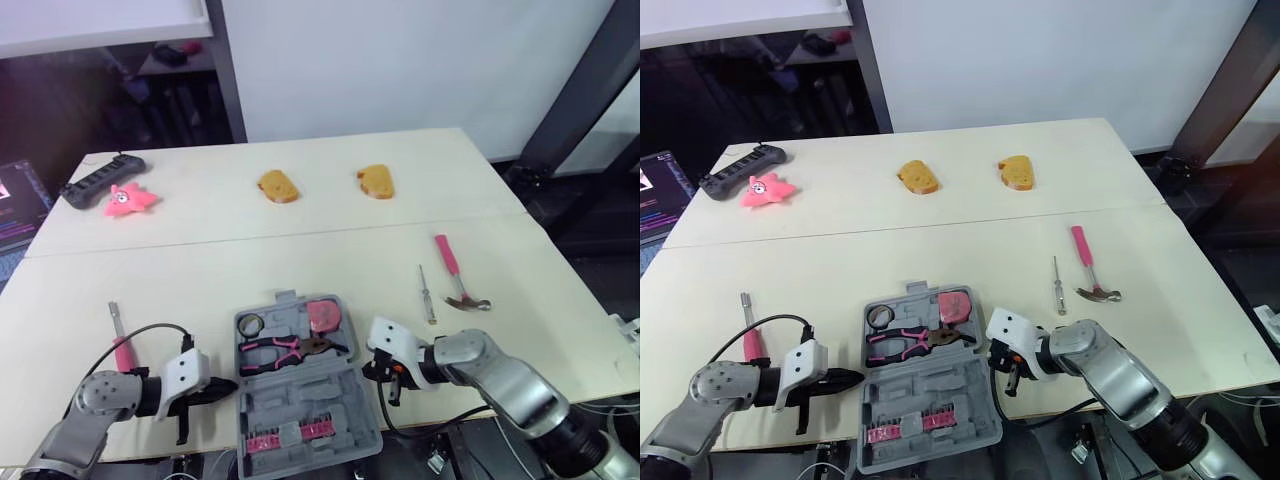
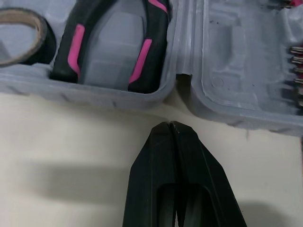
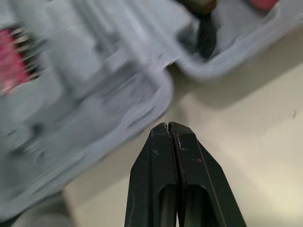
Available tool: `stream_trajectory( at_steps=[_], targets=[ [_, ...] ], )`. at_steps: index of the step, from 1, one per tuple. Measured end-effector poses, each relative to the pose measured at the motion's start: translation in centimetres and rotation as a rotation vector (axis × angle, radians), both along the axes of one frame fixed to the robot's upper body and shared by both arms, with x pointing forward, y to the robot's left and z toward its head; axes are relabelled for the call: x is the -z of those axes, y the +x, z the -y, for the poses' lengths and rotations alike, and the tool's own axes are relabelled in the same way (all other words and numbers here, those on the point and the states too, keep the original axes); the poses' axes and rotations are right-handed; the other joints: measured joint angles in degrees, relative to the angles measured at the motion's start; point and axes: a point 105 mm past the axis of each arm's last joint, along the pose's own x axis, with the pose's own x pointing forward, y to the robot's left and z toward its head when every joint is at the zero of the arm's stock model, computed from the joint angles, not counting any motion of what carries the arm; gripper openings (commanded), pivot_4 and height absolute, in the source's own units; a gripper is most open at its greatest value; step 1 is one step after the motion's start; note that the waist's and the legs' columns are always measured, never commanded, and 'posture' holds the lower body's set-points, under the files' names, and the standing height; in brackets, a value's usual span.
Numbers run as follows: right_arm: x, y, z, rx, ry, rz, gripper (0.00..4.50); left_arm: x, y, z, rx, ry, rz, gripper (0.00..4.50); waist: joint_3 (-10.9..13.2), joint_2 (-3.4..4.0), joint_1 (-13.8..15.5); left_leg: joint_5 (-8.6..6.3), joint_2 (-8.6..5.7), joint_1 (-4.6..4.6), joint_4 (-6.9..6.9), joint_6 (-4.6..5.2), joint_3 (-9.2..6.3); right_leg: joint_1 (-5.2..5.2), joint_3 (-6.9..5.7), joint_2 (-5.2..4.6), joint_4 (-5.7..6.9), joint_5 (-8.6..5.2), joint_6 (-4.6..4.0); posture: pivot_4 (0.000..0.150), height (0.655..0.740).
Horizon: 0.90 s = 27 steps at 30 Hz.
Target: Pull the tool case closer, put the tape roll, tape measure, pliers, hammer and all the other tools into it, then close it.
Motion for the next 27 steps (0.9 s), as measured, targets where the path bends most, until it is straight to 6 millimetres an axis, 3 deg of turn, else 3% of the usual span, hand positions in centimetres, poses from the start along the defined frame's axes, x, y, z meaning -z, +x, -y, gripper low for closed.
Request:
stream_trajectory(
  at_steps=[11,14,20,27],
  targets=[
    [-0.2,1.1,-0.7,-0.057,-0.057,0.048,0.00,0.1,2.7,1.9,-0.003,-0.016,0.048,0.07,-0.19,0.32,1.44,0.00,-0.14,0.19,0.10,0.00,-0.06,0.34,-0.01,-0.10,-0.06,-0.02,0.03,0.150,0.7400],
    [-0.4,2.3,-0.7,-0.008,-0.055,0.054,0.00,0.0,4.2,2.3,-0.021,-0.023,0.065,0.07,-0.21,0.35,1.45,0.02,-0.15,0.29,0.13,-0.01,-0.13,0.50,-0.05,-0.07,-0.05,0.00,0.05,0.150,0.7400],
    [-1.5,6.6,1.0,0.123,-0.079,0.141,0.00,-0.9,8.3,3.7,-0.045,-0.024,0.110,0.07,-0.19,0.39,1.68,0.05,-0.25,0.22,0.23,-0.05,-0.18,0.56,-0.07,-0.14,-0.08,0.06,0.18,0.150,0.7400],
    [-1.5,7.6,1.7,0.149,-0.075,0.150,0.00,-1.3,10.3,4.4,-0.040,-0.016,0.136,0.07,-0.19,0.39,1.38,0.05,-0.25,0.19,0.22,-0.05,-0.19,0.54,-0.06,-0.15,-0.08,0.14,0.34,0.150,0.7400]
  ],
)
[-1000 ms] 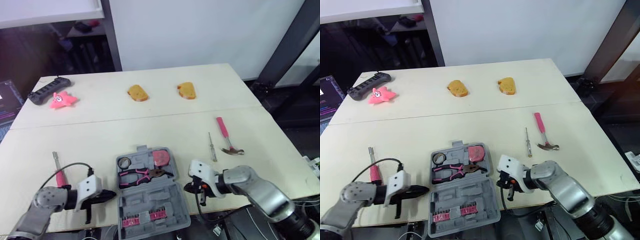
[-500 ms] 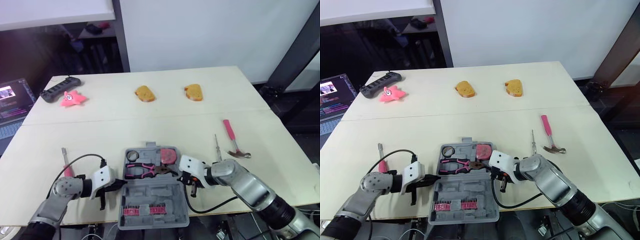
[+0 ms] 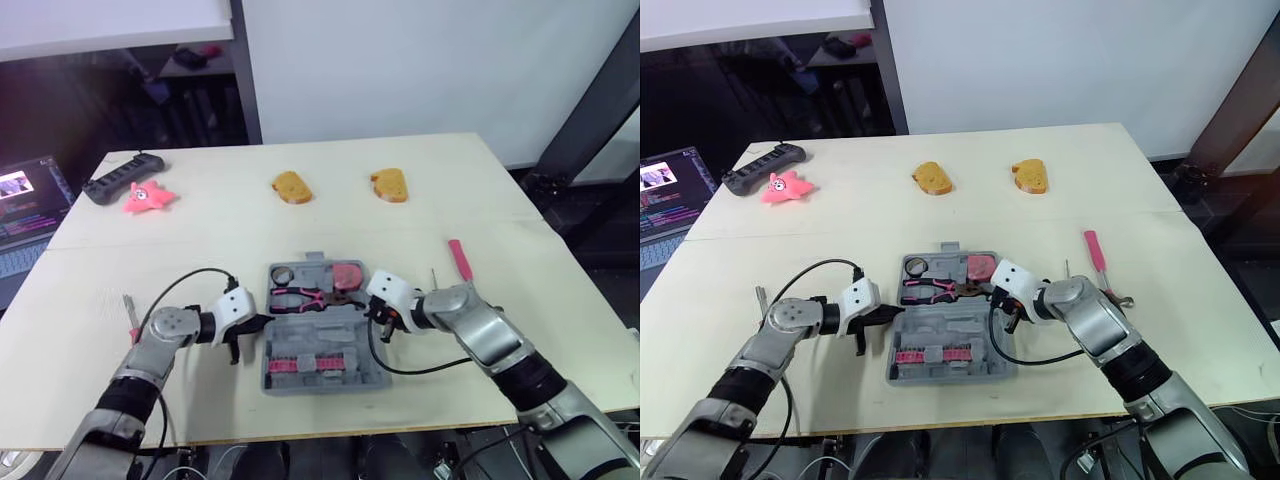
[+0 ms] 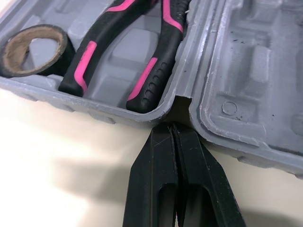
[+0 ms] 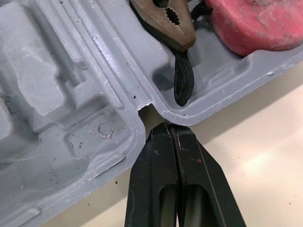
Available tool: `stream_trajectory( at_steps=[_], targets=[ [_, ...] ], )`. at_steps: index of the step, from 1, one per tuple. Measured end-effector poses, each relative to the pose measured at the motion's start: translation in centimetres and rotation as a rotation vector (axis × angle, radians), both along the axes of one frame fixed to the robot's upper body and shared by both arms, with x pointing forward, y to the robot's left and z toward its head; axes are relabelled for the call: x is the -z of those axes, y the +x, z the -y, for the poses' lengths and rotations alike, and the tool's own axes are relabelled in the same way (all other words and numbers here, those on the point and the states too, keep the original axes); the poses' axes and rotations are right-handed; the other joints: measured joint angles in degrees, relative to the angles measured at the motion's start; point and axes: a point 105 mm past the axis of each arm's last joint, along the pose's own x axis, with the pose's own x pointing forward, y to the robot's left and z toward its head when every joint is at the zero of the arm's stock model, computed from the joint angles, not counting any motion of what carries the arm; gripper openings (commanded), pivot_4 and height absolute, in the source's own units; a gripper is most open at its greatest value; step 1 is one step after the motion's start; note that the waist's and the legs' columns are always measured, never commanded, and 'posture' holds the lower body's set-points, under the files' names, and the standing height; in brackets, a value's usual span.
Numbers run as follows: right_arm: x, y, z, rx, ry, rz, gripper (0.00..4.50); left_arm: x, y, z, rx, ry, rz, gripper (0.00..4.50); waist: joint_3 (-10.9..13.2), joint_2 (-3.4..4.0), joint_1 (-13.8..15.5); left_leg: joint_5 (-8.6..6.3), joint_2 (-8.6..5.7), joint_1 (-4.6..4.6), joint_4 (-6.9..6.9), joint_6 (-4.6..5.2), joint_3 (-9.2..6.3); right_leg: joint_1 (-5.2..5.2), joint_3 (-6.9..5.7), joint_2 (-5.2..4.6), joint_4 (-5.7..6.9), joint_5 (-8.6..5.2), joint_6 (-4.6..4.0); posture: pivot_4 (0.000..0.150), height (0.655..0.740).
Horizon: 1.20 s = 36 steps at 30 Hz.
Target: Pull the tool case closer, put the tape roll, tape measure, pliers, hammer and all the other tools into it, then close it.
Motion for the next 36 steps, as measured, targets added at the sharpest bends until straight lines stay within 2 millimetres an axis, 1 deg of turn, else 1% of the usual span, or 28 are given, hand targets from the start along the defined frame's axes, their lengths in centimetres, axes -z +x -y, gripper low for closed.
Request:
stream_trajectory(
  at_steps=[11,19,29,31,36],
  targets=[
    [0.1,0.1,-0.5,0.015,0.025,0.000,0.00,0.1,0.4,-0.4,-0.023,-0.006,0.014,0.07,0.00,-0.01,-0.36,0.00,0.01,0.02,-0.02,0.00,-0.02,-0.01,0.00,0.03,0.02,0.00,0.00,0.150,0.7400],
    [0.1,-0.1,-1.2,0.016,0.044,0.003,0.00,0.1,0.0,-1.0,-0.057,-0.018,0.023,0.07,0.01,-0.03,-0.71,0.00,0.06,0.00,-0.10,0.00,-0.02,-0.15,0.03,0.10,0.06,0.00,-0.02,0.150,0.7400],
    [-0.1,0.6,-1.3,0.030,0.036,0.044,0.00,0.0,0.2,-1.1,-0.062,-0.023,0.020,0.07,0.01,-0.03,-0.82,0.00,0.06,-0.07,-0.09,0.00,0.00,-0.24,0.04,0.10,0.08,0.01,-0.03,0.150,0.7400],
    [-0.1,0.5,-1.6,0.029,0.041,0.039,0.00,0.0,-0.1,-1.4,-0.053,-0.017,0.010,0.07,0.02,-0.04,-1.04,0.00,0.07,-0.10,-0.10,0.00,0.00,-0.29,0.05,0.11,0.09,0.02,-0.04,0.150,0.7400],
    [0.0,-0.8,-2.8,0.013,0.064,0.024,0.00,0.0,-1.1,-2.7,-0.045,0.007,-0.003,0.07,0.02,-0.05,-2.24,0.00,0.11,-0.10,-0.19,0.00,0.04,-0.42,0.12,0.14,0.14,0.01,-0.05,0.150,0.7400]
  ],
)
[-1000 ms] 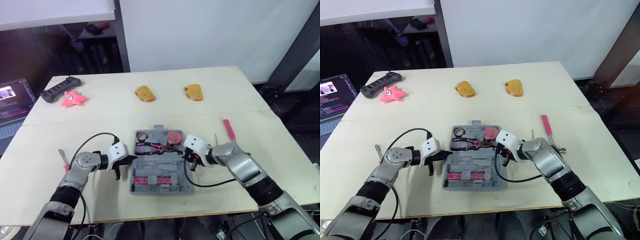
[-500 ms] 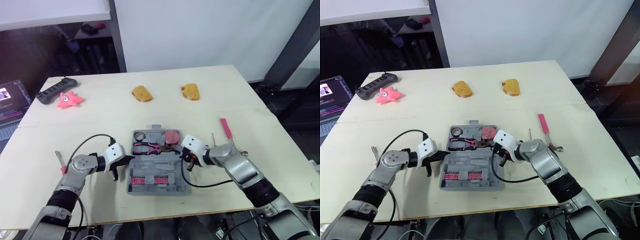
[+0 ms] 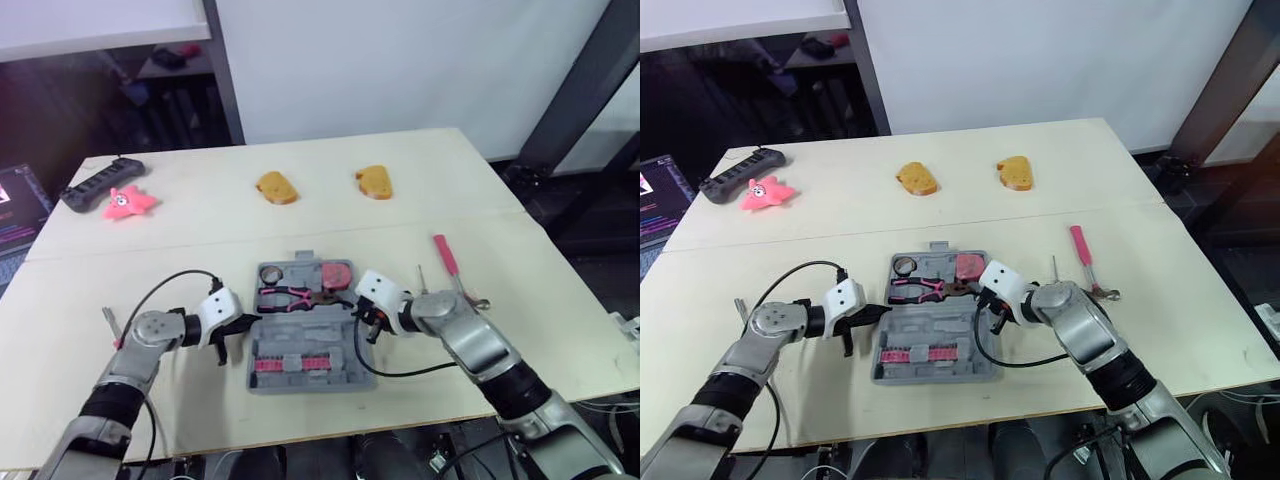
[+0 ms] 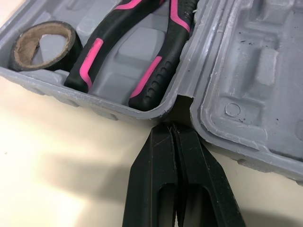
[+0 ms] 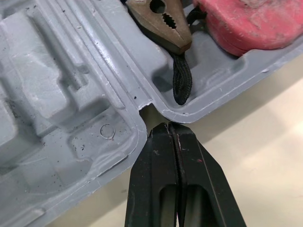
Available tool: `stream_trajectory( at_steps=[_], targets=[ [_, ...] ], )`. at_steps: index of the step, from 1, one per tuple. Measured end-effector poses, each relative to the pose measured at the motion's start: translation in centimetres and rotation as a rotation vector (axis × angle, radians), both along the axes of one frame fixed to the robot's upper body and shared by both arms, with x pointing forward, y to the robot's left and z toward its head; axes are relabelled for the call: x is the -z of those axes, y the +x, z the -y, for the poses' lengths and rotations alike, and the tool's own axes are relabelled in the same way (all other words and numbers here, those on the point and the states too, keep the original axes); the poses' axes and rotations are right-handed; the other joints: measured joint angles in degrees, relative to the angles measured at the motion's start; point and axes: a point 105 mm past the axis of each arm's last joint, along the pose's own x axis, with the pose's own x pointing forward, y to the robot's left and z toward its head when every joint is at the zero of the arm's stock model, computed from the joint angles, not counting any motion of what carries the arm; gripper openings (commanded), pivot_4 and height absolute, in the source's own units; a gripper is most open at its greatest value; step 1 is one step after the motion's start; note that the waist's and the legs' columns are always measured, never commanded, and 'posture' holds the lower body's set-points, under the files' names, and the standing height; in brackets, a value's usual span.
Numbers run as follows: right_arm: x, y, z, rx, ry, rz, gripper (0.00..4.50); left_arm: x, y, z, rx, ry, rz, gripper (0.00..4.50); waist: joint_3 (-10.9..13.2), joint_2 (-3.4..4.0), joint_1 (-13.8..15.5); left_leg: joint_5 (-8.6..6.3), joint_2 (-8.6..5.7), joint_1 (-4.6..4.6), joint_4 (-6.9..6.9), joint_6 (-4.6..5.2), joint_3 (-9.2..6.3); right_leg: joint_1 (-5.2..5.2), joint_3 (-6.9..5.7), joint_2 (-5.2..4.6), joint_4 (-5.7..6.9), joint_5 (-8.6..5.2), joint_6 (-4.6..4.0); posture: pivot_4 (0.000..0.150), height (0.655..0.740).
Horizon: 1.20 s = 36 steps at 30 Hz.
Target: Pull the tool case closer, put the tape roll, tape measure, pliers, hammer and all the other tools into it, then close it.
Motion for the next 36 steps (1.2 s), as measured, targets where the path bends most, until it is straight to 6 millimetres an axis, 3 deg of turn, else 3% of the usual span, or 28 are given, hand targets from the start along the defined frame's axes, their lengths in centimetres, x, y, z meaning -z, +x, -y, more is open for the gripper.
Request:
stream_trajectory(
  at_steps=[20,36],
  targets=[
    [0.5,-1.0,-2.2,-0.009,0.035,-0.013,0.00,0.6,-3.3,-1.9,-0.036,0.003,-0.059,0.07,0.00,-0.01,-1.10,0.00,0.03,0.00,-0.04,0.00,0.03,-0.05,0.05,0.01,0.00,0.00,-0.01,0.150,0.7400],
    [0.6,-1.1,-2.4,-0.015,0.038,-0.021,0.00,0.7,-3.5,-2.2,-0.041,0.005,-0.055,0.07,0.00,-0.01,-1.11,0.00,0.03,0.01,-0.05,0.00,0.03,-0.05,0.06,0.02,0.01,0.00,-0.01,0.150,0.7400]
  ],
)
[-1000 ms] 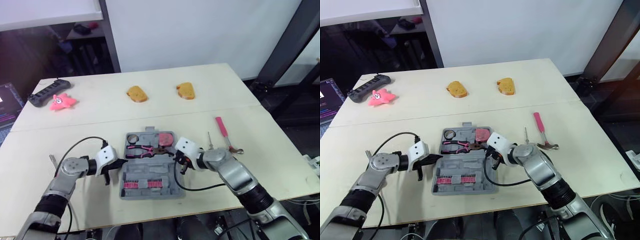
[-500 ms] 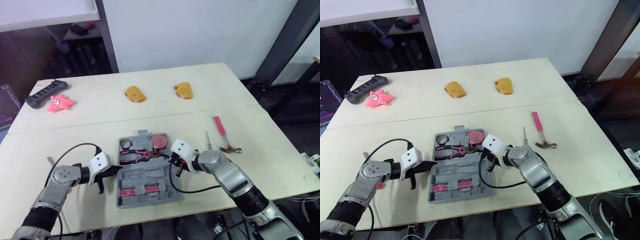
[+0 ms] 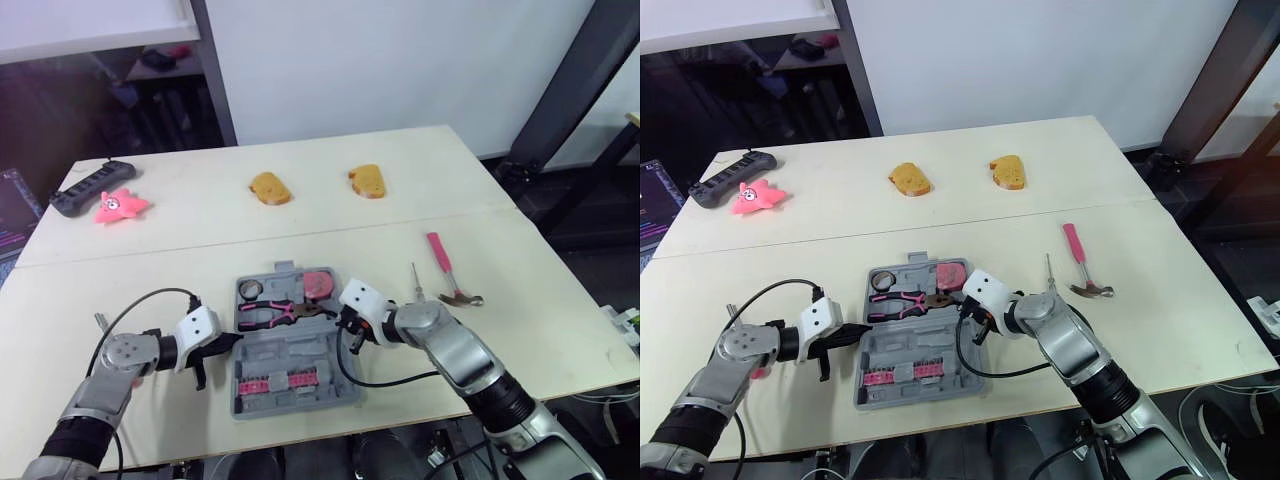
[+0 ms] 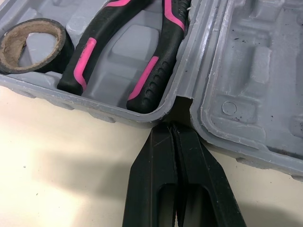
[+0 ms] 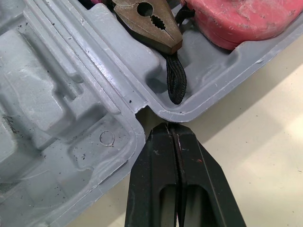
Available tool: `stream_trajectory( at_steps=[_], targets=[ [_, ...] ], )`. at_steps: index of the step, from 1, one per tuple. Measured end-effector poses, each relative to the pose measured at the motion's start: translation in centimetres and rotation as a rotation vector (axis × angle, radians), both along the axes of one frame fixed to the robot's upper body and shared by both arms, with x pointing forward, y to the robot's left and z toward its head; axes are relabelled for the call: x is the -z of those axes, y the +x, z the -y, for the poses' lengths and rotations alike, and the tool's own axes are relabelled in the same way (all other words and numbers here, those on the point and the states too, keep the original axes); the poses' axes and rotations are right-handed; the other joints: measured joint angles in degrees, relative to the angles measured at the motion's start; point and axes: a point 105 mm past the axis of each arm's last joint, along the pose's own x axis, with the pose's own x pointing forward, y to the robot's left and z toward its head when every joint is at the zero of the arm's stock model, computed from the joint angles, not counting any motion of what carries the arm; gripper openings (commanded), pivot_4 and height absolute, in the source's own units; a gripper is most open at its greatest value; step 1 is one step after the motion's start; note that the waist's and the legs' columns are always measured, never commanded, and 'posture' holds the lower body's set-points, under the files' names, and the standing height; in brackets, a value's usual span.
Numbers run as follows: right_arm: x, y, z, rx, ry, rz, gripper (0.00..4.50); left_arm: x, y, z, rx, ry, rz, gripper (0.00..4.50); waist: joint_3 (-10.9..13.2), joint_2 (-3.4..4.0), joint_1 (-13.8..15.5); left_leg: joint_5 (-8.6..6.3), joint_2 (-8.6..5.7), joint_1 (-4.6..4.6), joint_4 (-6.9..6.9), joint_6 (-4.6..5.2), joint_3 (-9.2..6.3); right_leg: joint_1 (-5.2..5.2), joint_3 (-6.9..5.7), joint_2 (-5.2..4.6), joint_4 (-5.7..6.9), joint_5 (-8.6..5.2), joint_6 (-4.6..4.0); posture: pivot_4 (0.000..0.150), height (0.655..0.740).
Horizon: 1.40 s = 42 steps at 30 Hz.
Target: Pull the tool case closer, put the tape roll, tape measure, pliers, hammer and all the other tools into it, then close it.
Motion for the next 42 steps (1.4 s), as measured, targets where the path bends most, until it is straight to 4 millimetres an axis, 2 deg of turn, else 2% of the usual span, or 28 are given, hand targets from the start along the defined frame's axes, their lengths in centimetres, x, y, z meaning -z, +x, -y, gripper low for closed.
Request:
stream_trajectory(
  at_steps=[6,10,14,16,18,19,21,23,25,28,29,30,32,37,42],
  targets=[
    [-0.1,0.1,0.4,0.007,-0.004,0.002,0.00,-0.1,0.2,-0.2,-0.020,0.001,0.011,0.07,0.00,0.00,0.02,0.00,0.00,-0.01,0.00,0.00,-0.01,0.00,0.00,0.00,0.00,0.00,0.00,0.150,0.7400],
    [-1.1,0.6,1.6,0.024,0.020,0.020,0.00,-0.3,0.3,-0.4,-0.025,0.004,0.014,0.07,0.00,0.00,0.07,0.00,0.00,-0.03,0.01,0.00,0.00,-0.01,-0.01,-0.01,0.00,0.00,0.00,0.150,0.7400],
    [-2.8,0.9,4.8,0.062,0.012,0.077,0.00,-0.8,-0.2,-2.4,-0.064,0.033,-0.011,0.07,0.04,-0.06,0.07,0.00,0.00,-0.07,0.00,0.00,-0.01,-0.05,-0.01,0.00,-0.01,0.00,0.00,0.150,0.7400],
    [-3.4,0.0,6.7,0.076,0.022,0.077,0.00,-1.6,-0.9,-4.1,-0.083,0.040,-0.034,0.07,0.20,-0.18,0.19,0.00,0.02,-0.18,-0.02,0.00,-0.01,-0.13,-0.03,-0.01,-0.02,-0.01,-0.01,0.150,0.7400],
    [-4.2,-1.2,9.5,0.112,0.020,0.074,0.00,-3.4,-1.7,-6.7,-0.121,0.038,-0.042,0.07,0.37,-0.29,0.59,0.00,0.03,-0.30,-0.01,0.00,-0.01,-0.22,-0.06,-0.03,-0.05,-0.01,-0.01,0.150,0.7400],
    [-5.2,-1.7,11.3,0.143,0.021,0.090,0.00,-5.0,-1.8,-8.2,-0.148,0.034,-0.026,0.07,0.44,-0.27,1.02,0.00,0.01,-0.31,0.01,0.00,0.05,-0.22,-0.05,-0.07,-0.07,-0.01,0.00,0.150,0.7400],
    [-6.4,-2.4,13.0,0.166,0.027,0.118,0.00,-7.3,-1.7,-9.6,-0.174,0.028,0.018,0.58,0.45,-0.27,1.50,0.00,0.00,-0.28,0.02,0.00,0.13,-0.19,-0.04,-0.09,-0.11,-0.01,0.00,0.150,0.7400],
    [-7.0,-3.6,14.7,0.181,0.035,0.124,0.56,-8.8,-1.9,-11.2,-0.207,0.035,0.042,1.32,0.48,-0.34,1.76,0.00,0.01,-0.23,0.02,0.00,0.14,-0.11,-0.05,-0.08,-0.14,-0.05,0.02,0.150,0.7400],
    [-6.9,-5.8,17.6,0.244,0.028,0.085,1.27,-9.7,-2.9,-14.6,-0.308,0.061,0.034,2.35,0.55,-0.40,1.91,-0.01,0.01,-0.22,0.00,0.01,0.17,-0.11,-0.03,-0.06,-0.14,-0.08,0.05,0.150,0.7400],
    [-7.1,-7.5,19.7,0.305,0.042,0.067,2.69,-9.9,-4.0,-17.6,-0.417,0.064,0.031,3.89,0.59,-0.42,1.74,-0.01,0.01,-0.19,0.01,0.01,0.23,-0.11,0.01,-0.07,-0.14,-0.08,0.05,0.150,0.7400],
    [-7.0,-8.4,20.4,0.326,0.038,0.052,3.09,-9.8,-4.6,-18.7,-0.469,0.059,0.021,4.28,0.60,-0.45,1.60,-0.01,0.03,-0.16,0.00,0.01,0.24,-0.11,0.02,-0.05,-0.13,-0.09,0.05,0.150,0.7400],
    [-6.9,-9.0,21.1,0.352,0.031,0.045,3.78,-9.6,-5.4,-19.9,-0.525,0.058,0.011,4.50,0.64,-0.52,1.42,-0.01,0.06,-0.13,-0.01,0.01,0.28,-0.10,0.04,-0.05,-0.12,-0.10,0.03,0.150,0.7400],
    [-7.3,-9.5,21.9,0.383,0.023,0.062,4.45,-9.2,-6.5,-21.1,-0.584,0.060,0.000,4.50,0.70,-0.62,1.28,-0.01,0.09,-0.06,0.00,0.01,0.41,-0.11,0.13,-0.04,-0.11,-0.18,-0.11,0.150,0.7400],
    [-8.3,-9.8,22.8,0.414,0.028,0.117,4.45,-8.3,-8.6,-23.4,-0.689,0.077,-0.010,4.50,0.71,-0.80,1.61,-0.01,0.11,-0.07,0.00,0.00,0.42,-0.10,0.12,-0.05,-0.12,-0.18,-0.13,0.150,0.7400],
    [-8.1,-9.6,22.5,0.406,0.021,0.126,4.45,-8.1,-8.8,-23.8,-0.702,0.094,0.005,4.50,0.72,-0.91,2.18,-0.02,0.10,-0.11,0.01,-0.01,0.42,-0.10,0.12,-0.10,-0.13,-0.17,-0.13,0.150,0.7400]
  ],
)
